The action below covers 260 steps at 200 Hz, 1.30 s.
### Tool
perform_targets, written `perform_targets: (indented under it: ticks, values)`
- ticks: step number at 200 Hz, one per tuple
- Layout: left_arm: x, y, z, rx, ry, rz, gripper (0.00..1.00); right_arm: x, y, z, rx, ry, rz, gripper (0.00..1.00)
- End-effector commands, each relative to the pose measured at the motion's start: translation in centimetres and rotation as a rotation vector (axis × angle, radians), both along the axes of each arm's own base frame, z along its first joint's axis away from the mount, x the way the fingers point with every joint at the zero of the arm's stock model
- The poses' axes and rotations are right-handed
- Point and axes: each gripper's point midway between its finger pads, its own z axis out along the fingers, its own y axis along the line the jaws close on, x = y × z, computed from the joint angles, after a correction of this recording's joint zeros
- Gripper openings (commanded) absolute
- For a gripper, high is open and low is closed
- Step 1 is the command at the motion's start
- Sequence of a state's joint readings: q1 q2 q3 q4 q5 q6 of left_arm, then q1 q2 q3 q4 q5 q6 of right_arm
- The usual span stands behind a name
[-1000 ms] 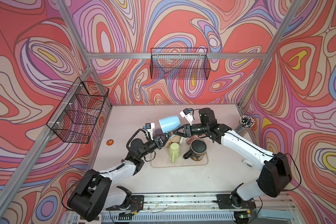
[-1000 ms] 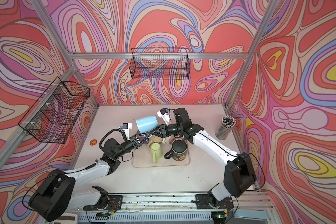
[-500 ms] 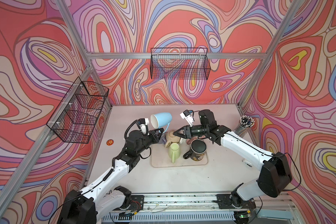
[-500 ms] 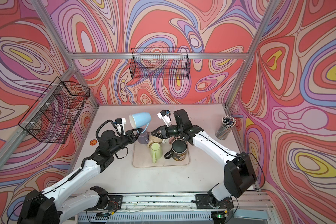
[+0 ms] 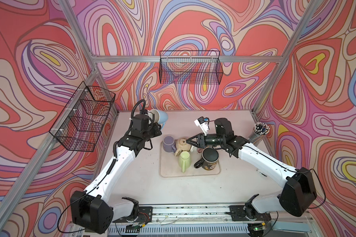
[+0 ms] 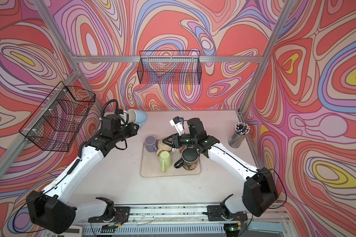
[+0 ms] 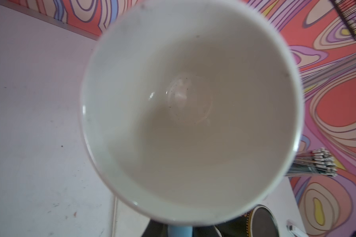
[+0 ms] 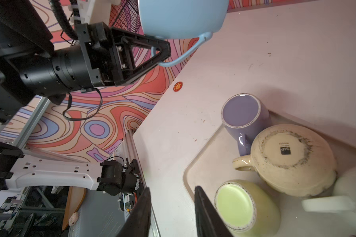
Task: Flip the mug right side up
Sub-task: 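Carry the mug away from the tray with left gripper while right gripper withdraws, then lower the light blue mug upright onto the table and open left gripper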
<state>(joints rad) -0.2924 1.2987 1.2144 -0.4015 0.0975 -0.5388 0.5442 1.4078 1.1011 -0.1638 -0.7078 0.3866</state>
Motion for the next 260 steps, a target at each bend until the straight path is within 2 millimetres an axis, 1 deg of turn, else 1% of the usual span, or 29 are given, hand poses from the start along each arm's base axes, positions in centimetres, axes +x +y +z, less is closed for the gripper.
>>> perform_targets:
  ticks: [1, 8, 33, 69, 80, 104, 120, 142, 166, 188, 213, 260]
  values:
    - [0.9, 2.2, 0.5, 0.215, 0.034, 0.003, 0.0, 0.8, -1.4, -1.1, -0.045, -0.021, -0.106, 0.36]
    - [1.4, 2.4, 0.3, 0.248, 0.056, -0.003, 0.0, 0.8, -1.6, -1.4, -0.05, -0.024, -0.119, 0.36]
    - [3.2, 3.3, -0.3, 0.337, 0.127, -0.02, 0.0, 0.9, -2.7, -3.4, -0.095, -0.017, -0.176, 0.36]
    - [6.3, 4.4, -1.3, 0.444, 0.199, -0.022, 0.0, 1.9, -4.6, -6.0, -0.204, -0.015, -0.286, 0.38]
    - [7.3, 4.8, -1.8, 0.468, 0.215, -0.016, 0.0, 2.0, -4.9, -6.4, -0.218, -0.012, -0.303, 0.4]
    - [9.1, 6.0, -2.5, 0.535, 0.244, 0.002, 0.0, 1.8, -4.7, -6.5, -0.213, -0.015, -0.304, 0.41]
    - [10.2, 7.1, -3.5, 0.568, 0.277, 0.01, 0.0, 1.5, -4.5, -6.4, -0.214, -0.019, -0.298, 0.43]
    - [11.4, 8.9, -4.8, 0.565, 0.319, 0.037, 0.0, 1.3, -4.4, -6.1, -0.22, -0.034, -0.299, 0.44]
    - [12.6, 10.1, -6.4, 0.56, 0.352, 0.054, 0.0, 1.3, -4.6, -5.9, -0.223, -0.043, -0.309, 0.45]
    - [13.6, 10.6, -7.8, 0.558, 0.38, 0.056, 0.0, 1.3, -4.5, -6.1, -0.227, -0.039, -0.306, 0.45]
    - [14.6, 10.9, -9.3, 0.556, 0.401, 0.055, 0.0, 1.3, -4.3, -6.5, -0.235, -0.03, -0.301, 0.46]
    - [15.9, 11.6, -12.1, 0.556, 0.443, 0.071, 0.0, 1.3, -4.2, -6.7, -0.239, -0.026, -0.297, 0.46]
